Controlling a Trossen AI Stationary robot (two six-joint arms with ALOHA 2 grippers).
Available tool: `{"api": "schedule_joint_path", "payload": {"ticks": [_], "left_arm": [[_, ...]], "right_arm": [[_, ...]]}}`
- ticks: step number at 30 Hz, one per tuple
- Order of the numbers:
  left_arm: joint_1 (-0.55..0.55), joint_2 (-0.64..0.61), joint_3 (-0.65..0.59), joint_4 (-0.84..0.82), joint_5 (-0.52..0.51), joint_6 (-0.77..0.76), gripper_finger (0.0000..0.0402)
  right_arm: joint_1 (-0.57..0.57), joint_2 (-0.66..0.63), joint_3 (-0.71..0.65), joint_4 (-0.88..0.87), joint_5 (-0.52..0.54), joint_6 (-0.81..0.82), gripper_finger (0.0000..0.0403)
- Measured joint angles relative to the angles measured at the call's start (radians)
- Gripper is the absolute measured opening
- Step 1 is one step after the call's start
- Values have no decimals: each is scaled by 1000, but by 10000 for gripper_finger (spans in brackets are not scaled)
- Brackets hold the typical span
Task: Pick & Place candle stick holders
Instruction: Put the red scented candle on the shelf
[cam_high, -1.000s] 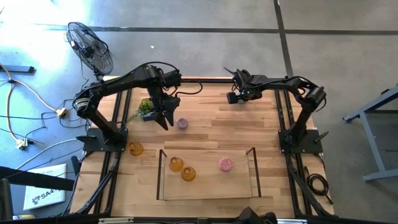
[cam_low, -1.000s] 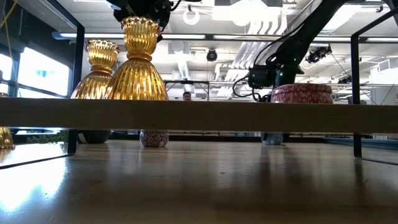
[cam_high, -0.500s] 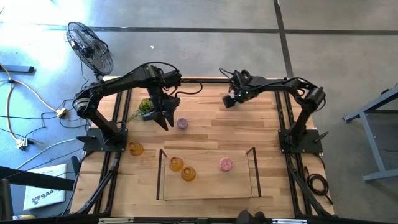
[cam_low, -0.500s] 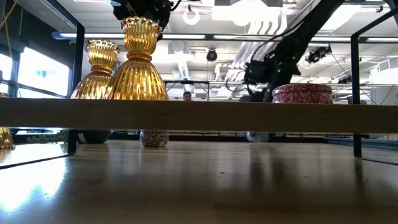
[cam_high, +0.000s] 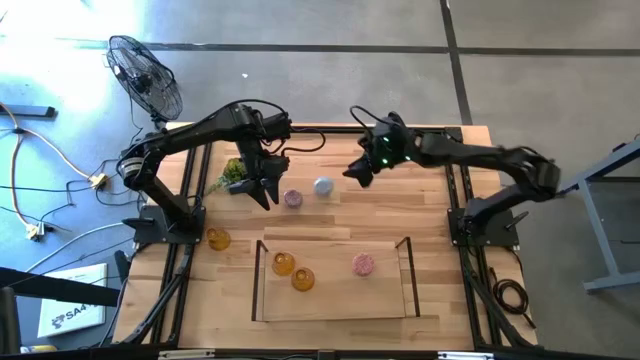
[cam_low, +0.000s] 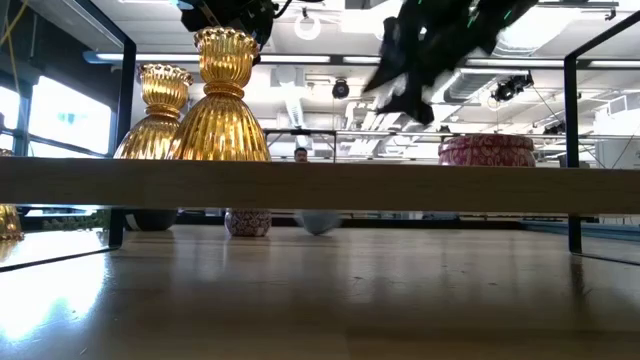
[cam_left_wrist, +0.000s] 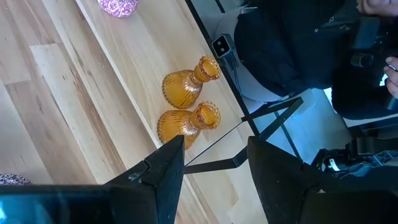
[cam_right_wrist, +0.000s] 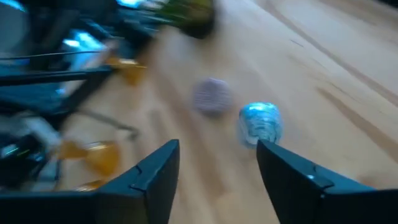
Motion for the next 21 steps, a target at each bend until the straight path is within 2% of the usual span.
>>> {"api": "schedule_joint_path", "payload": {"ticks": [4,9,16,21], "left_arm": [[0,0,0,2,0,12,172],[0,0,0,2,6,8,172],[0,0,0,1,11,-45,172],[0,0,0,2,28,-59,172]], "right_arm": [[122,-144,1,-1,104,30,170],[221,-266,2,-55,297,28,141],[304,-281,2,-141,417,-43,139],[346,-262,2,-153,439,-70,139]]}}
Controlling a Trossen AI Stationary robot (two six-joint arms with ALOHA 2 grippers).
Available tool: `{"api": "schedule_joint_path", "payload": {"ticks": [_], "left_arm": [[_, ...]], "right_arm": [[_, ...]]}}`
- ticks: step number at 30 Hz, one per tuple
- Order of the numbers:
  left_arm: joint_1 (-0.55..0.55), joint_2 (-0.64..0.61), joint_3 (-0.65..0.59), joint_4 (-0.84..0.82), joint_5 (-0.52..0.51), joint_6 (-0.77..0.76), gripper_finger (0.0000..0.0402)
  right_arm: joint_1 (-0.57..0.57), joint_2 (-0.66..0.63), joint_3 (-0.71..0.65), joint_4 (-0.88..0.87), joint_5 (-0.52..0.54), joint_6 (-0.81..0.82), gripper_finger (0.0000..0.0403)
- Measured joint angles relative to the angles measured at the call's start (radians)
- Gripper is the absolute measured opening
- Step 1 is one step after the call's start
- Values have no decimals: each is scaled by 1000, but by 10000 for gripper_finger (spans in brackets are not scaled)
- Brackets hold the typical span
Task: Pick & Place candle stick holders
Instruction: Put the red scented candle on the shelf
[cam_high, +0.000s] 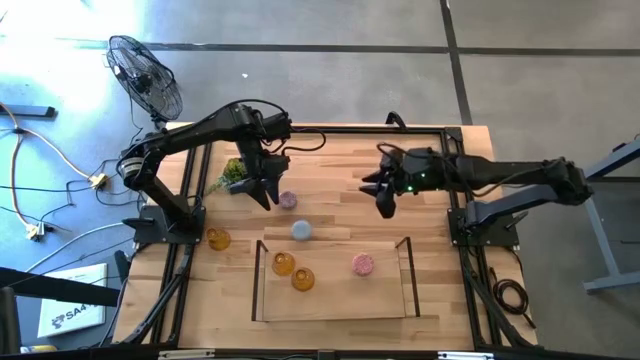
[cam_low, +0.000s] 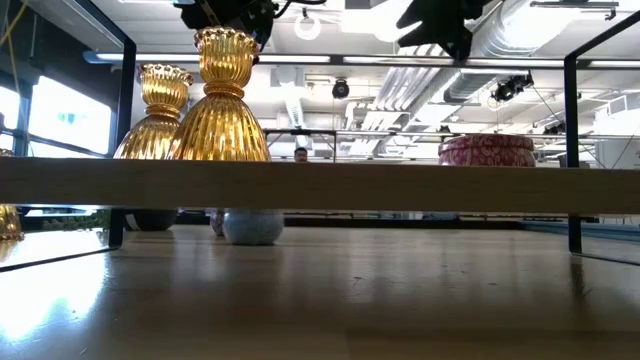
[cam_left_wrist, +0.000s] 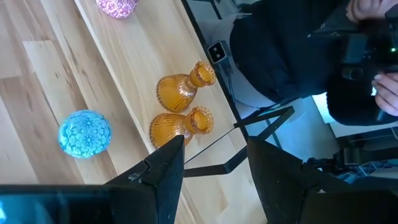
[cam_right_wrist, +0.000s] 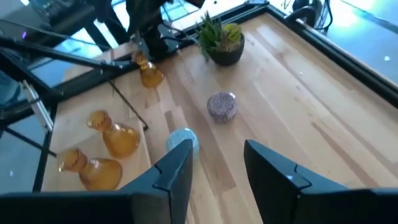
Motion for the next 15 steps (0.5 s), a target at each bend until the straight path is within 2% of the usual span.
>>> {"api": "schedule_joint_path", "payload": {"ticks": [9,15], "left_arm": [[0,1,0,20,-2,-3,172],[0,2,0,73,-87,-4,172]], "right_arm": [[92,1,0,-87,194,-72,140],[122,1,0,-117,221,-109,140]]}}
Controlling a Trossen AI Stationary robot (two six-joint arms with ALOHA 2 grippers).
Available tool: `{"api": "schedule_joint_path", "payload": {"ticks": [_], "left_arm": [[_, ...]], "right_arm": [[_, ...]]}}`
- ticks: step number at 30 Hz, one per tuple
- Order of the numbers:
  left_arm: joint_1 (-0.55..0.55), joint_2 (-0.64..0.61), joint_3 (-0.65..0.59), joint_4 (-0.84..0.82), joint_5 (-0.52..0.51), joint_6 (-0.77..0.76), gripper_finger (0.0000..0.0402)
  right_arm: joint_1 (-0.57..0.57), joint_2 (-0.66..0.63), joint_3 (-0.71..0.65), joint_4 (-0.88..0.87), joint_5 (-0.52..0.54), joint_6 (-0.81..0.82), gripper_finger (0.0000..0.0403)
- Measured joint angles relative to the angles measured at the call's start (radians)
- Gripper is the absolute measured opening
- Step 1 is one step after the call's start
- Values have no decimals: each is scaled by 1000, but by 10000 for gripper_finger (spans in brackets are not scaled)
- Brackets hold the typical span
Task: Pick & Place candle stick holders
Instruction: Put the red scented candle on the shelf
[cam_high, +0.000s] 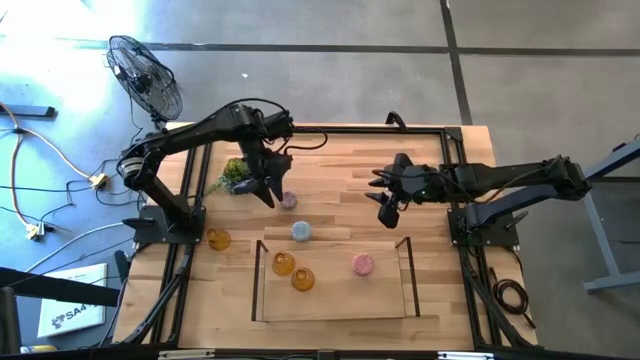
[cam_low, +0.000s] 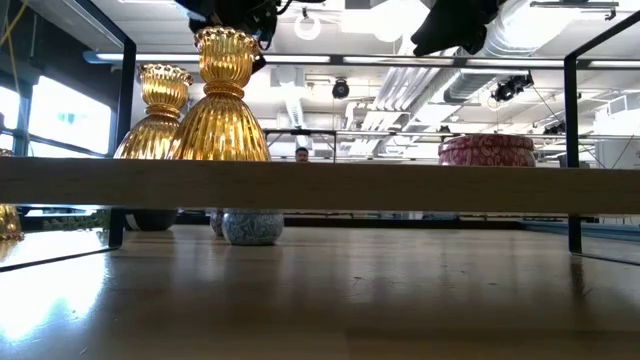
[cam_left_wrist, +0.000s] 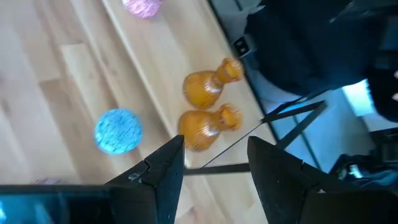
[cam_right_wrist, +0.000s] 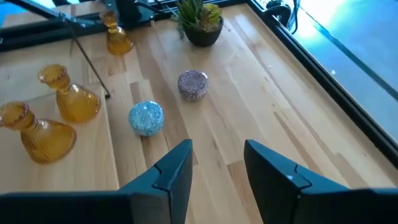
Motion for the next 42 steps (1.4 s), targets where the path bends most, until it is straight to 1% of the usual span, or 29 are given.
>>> {"api": "schedule_joint_path", "payload": {"ticks": [3,7,9,15,19,20,22,24,25,28,30,31,33,35,40,42], "left_arm": [[0,0,0,7,-39,-11,172],[0,0,0,23,-20,23,172],[0,0,0,50,-36,20,172],[0,0,0,171,-50,-146,172],[-19,0,0,235,-110,-178,172],[-29,0,0,260,-140,-214,172],[-44,0,0,313,-232,-307,172],[-65,0,0,351,-362,-390,172],[-77,0,0,363,-447,-417,172],[-124,0,0,368,-713,-440,172],[-161,0,0,376,-839,-435,172],[-180,0,0,383,-886,-421,172],[-211,0,0,401,-944,-394,172],[-235,-4,0,421,-982,-376,173],[-241,-27,0,422,-1000,-392,173],[-235,-37,0,424,-1047,-410,173]], "right_arm": [[5,0,0,0,16,-28,140],[5,0,0,0,33,-78,140],[5,0,0,0,33,-98,140],[5,0,0,-27,32,-117,140],[5,0,0,-60,32,-117,140],[5,0,0,-65,33,-116,140],[5,0,0,-70,35,-113,140],[5,0,0,-71,38,-112,140],[5,0,0,-70,43,-111,140],[5,0,0,-70,54,-109,140],[5,0,0,-70,57,-103,140],[5,0,0,-70,58,-97,140],[5,0,0,-70,58,-86,140],[5,0,0,-72,58,-83,140],[5,0,-26,-57,58,-82,140],[5,0,-48,-47,55,-82,140]]}}
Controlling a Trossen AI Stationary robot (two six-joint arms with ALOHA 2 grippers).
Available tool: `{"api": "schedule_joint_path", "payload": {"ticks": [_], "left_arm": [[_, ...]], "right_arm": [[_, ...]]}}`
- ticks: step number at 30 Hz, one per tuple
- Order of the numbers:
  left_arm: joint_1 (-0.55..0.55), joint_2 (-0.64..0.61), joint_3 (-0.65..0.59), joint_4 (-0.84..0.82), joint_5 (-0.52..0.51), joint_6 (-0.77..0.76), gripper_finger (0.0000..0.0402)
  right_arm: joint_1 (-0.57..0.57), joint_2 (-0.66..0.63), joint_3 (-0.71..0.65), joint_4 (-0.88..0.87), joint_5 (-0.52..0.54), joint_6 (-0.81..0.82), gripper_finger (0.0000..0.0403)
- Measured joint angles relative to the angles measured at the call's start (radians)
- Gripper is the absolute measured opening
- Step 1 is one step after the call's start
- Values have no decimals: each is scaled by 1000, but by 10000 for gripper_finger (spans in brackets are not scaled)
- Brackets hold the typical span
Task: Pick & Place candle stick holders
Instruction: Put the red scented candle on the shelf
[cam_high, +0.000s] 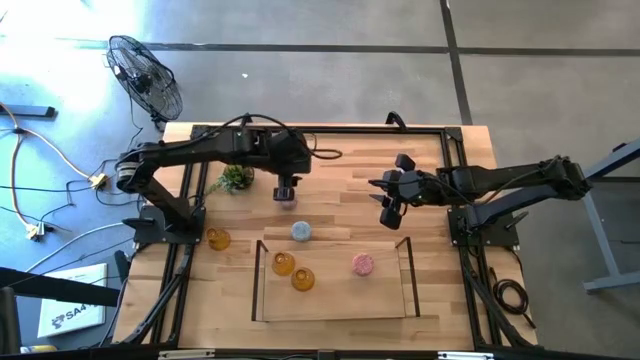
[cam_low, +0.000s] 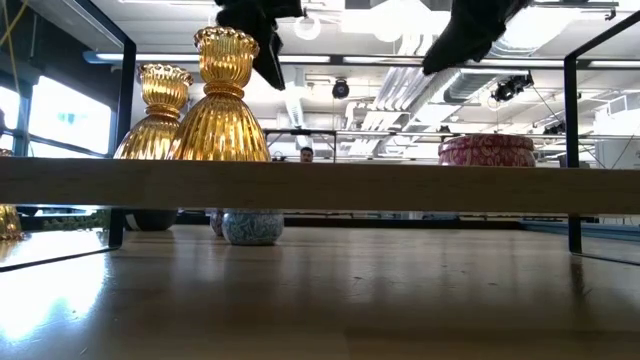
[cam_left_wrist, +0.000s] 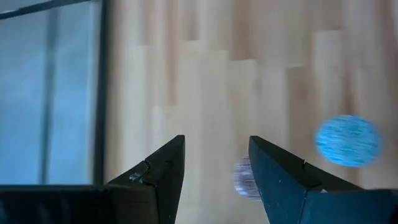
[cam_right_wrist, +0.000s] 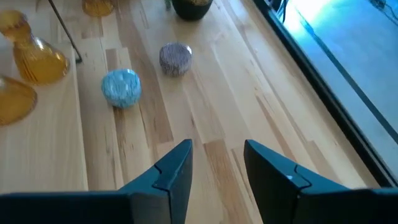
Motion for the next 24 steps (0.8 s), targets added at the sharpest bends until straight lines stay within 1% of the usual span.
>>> {"api": "schedule_joint_path", "payload": {"ticks": [3,5,9,14,20,24], "left_arm": [[0,-20,1,5,-84,-22,173],[3,-30,2,-8,-63,-11,173],[13,-38,2,-27,35,7,173],[12,-37,2,-87,38,29,173],[12,-37,2,-94,-15,-25,173],[-2,-37,1,-142,12,17,180]], "right_arm": [[0,0,-30,24,0,0,140],[0,0,-44,49,1,0,140],[0,0,-51,88,-2,-3,140],[1,-1,-51,119,-13,-3,140],[1,-2,-51,121,-18,-2,140],[1,-2,-51,121,-31,-1,140]]}}
